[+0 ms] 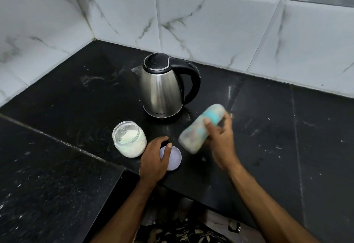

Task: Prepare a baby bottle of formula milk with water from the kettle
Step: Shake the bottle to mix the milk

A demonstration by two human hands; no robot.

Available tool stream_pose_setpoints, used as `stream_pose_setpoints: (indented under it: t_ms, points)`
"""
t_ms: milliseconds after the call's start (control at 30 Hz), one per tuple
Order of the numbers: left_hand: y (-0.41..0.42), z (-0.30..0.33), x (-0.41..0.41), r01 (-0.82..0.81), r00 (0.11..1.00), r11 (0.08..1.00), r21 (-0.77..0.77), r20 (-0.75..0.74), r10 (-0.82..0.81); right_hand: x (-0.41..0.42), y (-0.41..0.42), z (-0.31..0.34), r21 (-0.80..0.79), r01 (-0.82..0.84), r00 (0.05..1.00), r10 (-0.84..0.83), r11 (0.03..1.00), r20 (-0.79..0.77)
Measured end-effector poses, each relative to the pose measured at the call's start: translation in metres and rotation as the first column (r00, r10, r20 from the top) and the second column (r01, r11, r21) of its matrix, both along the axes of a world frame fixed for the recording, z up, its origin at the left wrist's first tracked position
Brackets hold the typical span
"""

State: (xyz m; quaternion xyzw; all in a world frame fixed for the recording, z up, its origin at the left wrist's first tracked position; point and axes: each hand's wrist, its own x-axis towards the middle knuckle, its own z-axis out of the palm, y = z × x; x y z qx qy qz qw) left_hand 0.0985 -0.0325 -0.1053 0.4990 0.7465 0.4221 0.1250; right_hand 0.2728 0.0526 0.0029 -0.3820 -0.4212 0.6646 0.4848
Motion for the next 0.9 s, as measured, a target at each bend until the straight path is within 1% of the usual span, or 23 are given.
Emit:
stream_pose_setpoints:
  t_ms: [67, 100, 133, 200, 233, 267, 300, 333, 367, 400, 433, 467, 500, 567, 600, 633, 667, 700, 733, 800, 833, 867, 900]
  points:
    - [0.0, -0.002, -0.001, 0.01, 1.0, 1.0, 0.002, 0.0, -0.01, 0.0, -0.015, -0.006, 0.08, -0.276, 0.95, 0.26, 0.958, 0.174]
    - [0.0, -0.002, -0.002, 0.011, 1.0, 1.0, 0.001, 0.0, -0.011, 0.001, -0.014, -0.007, 0.101, -0.315, 0.934, 0.289, 0.944, 0.212]
    - [0.0, -0.002, -0.001, 0.011, 1.0, 1.0, 0.0, -0.002, -0.011, 0.002, -0.01, -0.006, 0.105, -0.266, 0.951, 0.243, 0.958, 0.19]
    - [-0.001, -0.001, 0.0, 0.006, 1.0, 1.0, -0.001, 0.001, -0.006, 0.005, 0.003, 0.002, 0.018, -0.028, 0.998, 0.027, 0.999, 0.053]
    - [-0.001, 0.0, 0.0, 0.005, 1.0, 1.0, -0.002, 0.004, -0.005, 0.006, 0.008, 0.003, -0.023, 0.065, 0.998, -0.065, 0.998, -0.018]
    - [-0.001, 0.0, 0.0, 0.006, 1.0, 1.0, -0.004, 0.006, -0.006, 0.007, 0.011, 0.001, -0.038, 0.098, 0.993, -0.1, 0.994, -0.066]
    - [-0.001, 0.0, 0.0, 0.006, 1.0, 1.0, -0.007, 0.005, -0.006, 0.007, 0.008, -0.001, -0.031, 0.069, 0.995, -0.071, 0.997, -0.071]
    - [-0.001, 0.0, 0.0, 0.008, 1.0, 1.0, -0.008, 0.003, -0.008, 0.007, 0.001, -0.005, -0.003, -0.018, 0.999, 0.017, 1.0, -0.03]
    - [-0.001, -0.001, -0.001, 0.01, 1.0, 1.0, -0.008, 0.002, -0.01, 0.006, -0.007, -0.008, 0.035, -0.14, 0.989, 0.138, 0.989, 0.055]
    - [-0.001, -0.001, -0.001, 0.012, 1.0, 1.0, -0.008, 0.002, -0.012, 0.005, -0.014, -0.012, 0.068, -0.277, 0.952, 0.264, 0.958, 0.155]
    - [-0.001, -0.001, -0.002, 0.012, 1.0, 1.0, -0.01, 0.004, -0.012, 0.006, -0.017, -0.015, 0.085, -0.375, 0.909, 0.348, 0.923, 0.229]
    - [-0.001, -0.001, -0.002, 0.012, 1.0, 1.0, -0.011, 0.006, -0.012, 0.007, -0.015, -0.015, 0.099, -0.384, 0.902, 0.349, 0.918, 0.255]
    - [-0.001, -0.001, -0.001, 0.011, 1.0, 1.0, -0.01, 0.008, -0.011, 0.006, -0.01, -0.012, 0.109, -0.311, 0.934, 0.282, 0.944, 0.22]
    - [-0.002, 0.001, 0.0, 0.006, 1.0, 1.0, -0.013, 0.015, -0.006, 0.007, 0.006, -0.001, 0.041, -0.043, 0.997, 0.04, 0.998, 0.06]
    - [-0.002, 0.002, 0.0, 0.006, 1.0, 1.0, -0.016, 0.019, -0.006, 0.009, 0.013, 0.003, -0.007, 0.074, 0.997, -0.074, 0.997, -0.024]
    - [-0.002, 0.002, 0.0, 0.008, 1.0, 1.0, -0.019, 0.022, -0.007, 0.009, 0.016, 0.004, -0.038, 0.133, 0.987, -0.136, 0.99, -0.087]
    - [-0.002, 0.002, 0.0, 0.009, 1.0, 1.0, -0.022, 0.022, -0.009, 0.009, 0.013, 0.003, -0.047, 0.131, 0.986, -0.135, 0.99, -0.102]
    - [-0.002, 0.002, 0.0, 0.01, 1.0, 1.0, -0.026, 0.022, -0.009, 0.009, 0.007, 0.0, -0.028, 0.067, 0.995, -0.069, 0.997, -0.069]
    - [-0.001, 0.001, -0.001, 0.01, 1.0, 1.0, -0.03, 0.025, -0.01, 0.008, -0.003, -0.003, 0.002, -0.046, 0.999, 0.046, 0.999, 0.006]
    - [-0.001, 0.0, -0.002, 0.016, 0.999, 0.999, -0.032, 0.031, -0.015, 0.008, -0.015, -0.006, 0.059, -0.301, 0.939, 0.285, 0.952, 0.191]
    - [-0.001, 0.0, -0.002, 0.018, 0.999, 0.999, -0.032, 0.031, -0.017, 0.01, -0.013, -0.005, 0.078, -0.333, 0.924, 0.308, 0.94, 0.227]
    - [-0.001, 0.0, -0.002, 0.017, 0.999, 0.999, -0.031, 0.029, -0.017, 0.01, -0.006, -0.002, 0.092, -0.278, 0.946, 0.256, 0.956, 0.201]
    - [-0.001, 0.001, -0.002, 0.014, 0.999, 1.0, -0.028, 0.029, -0.013, 0.01, 0.003, 0.004, 0.075, -0.157, 0.98, 0.145, 0.985, 0.137]
